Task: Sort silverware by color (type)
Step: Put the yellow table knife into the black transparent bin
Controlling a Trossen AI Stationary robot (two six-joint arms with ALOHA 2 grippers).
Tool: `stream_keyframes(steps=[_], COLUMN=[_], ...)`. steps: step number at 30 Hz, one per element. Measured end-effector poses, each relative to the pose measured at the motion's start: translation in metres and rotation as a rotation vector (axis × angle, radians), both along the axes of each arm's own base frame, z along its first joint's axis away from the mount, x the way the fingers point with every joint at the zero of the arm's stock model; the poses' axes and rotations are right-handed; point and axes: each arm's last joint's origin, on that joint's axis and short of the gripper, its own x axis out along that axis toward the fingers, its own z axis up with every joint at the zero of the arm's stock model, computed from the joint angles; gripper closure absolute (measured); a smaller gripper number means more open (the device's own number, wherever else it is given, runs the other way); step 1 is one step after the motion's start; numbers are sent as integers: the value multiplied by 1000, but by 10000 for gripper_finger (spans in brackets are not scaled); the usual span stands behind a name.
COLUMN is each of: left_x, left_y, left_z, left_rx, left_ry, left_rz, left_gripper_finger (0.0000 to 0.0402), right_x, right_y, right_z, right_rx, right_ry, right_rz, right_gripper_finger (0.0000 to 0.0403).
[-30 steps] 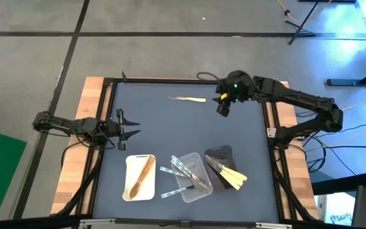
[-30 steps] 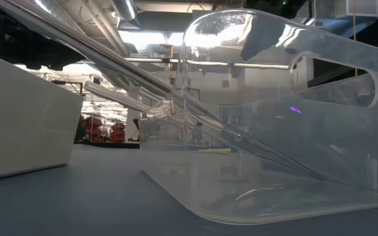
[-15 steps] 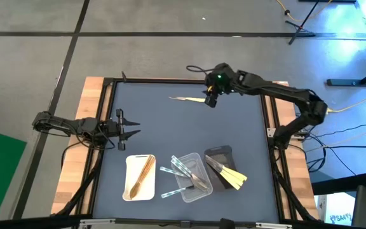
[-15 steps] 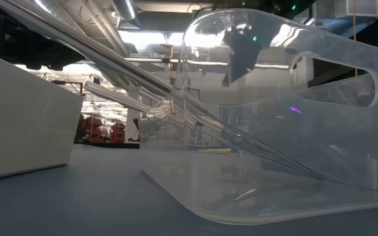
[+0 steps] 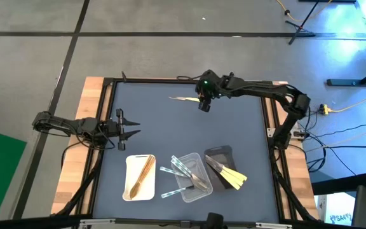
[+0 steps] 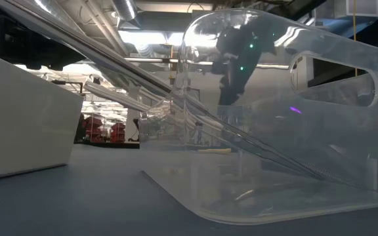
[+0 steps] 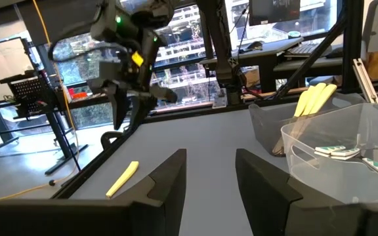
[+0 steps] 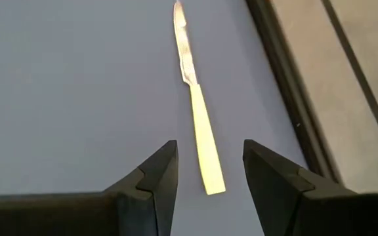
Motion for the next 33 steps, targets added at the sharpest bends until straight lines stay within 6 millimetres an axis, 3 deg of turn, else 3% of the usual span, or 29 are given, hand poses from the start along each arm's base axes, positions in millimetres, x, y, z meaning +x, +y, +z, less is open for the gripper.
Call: stream_keyframes(steps=[17, 33], left_x=[0, 0], left_y=[0, 0], left_z=[0, 0], left_rx=[0, 0], left_ry=[0, -1], left_rz=[1, 2], left_gripper_finger=[276, 276], right_x=[15, 14], right_y=[-8, -34], right_z=[-61, -85], right_rx=[25, 21], right_ry=[170, 163], right_rz=[46, 2], right_gripper_finger=[243, 243])
